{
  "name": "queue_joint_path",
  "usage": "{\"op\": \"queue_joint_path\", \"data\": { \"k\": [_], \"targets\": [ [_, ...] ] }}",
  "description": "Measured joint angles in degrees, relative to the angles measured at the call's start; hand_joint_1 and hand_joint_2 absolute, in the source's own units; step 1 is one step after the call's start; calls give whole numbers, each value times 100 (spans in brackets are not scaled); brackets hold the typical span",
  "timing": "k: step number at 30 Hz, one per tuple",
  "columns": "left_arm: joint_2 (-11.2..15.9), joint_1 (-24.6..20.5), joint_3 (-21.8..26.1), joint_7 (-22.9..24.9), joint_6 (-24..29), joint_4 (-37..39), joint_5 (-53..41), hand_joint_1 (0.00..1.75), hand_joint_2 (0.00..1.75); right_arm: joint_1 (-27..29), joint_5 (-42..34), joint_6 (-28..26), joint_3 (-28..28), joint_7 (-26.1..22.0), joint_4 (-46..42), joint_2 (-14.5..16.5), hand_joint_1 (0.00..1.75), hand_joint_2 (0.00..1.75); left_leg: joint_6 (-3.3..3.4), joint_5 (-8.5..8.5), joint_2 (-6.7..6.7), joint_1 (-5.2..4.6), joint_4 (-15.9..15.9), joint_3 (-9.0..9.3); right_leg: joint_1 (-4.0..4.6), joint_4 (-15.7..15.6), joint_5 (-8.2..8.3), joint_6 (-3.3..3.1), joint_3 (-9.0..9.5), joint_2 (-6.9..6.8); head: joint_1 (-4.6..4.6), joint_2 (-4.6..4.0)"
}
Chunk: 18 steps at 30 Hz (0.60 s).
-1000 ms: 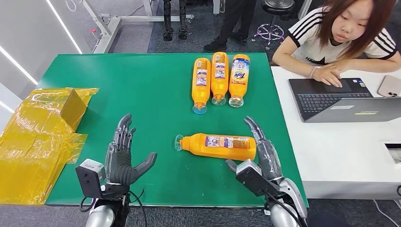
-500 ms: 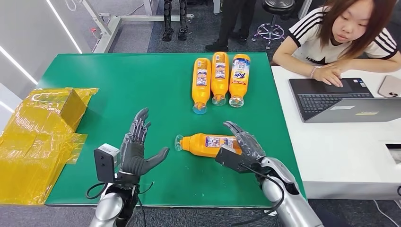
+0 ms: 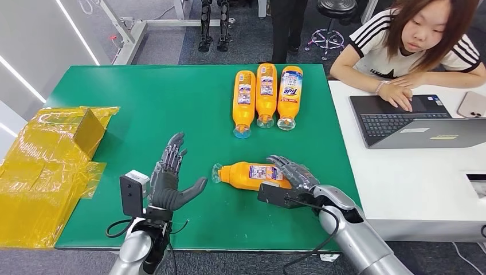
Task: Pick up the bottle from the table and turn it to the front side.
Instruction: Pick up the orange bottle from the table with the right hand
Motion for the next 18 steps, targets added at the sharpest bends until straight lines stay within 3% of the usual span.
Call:
{"op": "queue_joint_path", "data": {
  "k": [15,18],
  "targets": [
    [31,7,1,46,-144,137,355,0,175,-279,-87,177,338,87,171,-162,0,175,0,0,-1,0,1,15,0,-1,0,0,17,-1,0,0],
    [42,9,1,91,-251,158,540,0,175,-398,-157,298,400,101,247,-190,26,175,0,0,0,0,1,19,0,-1,0,1,21,0,0,0]
  ]
}}
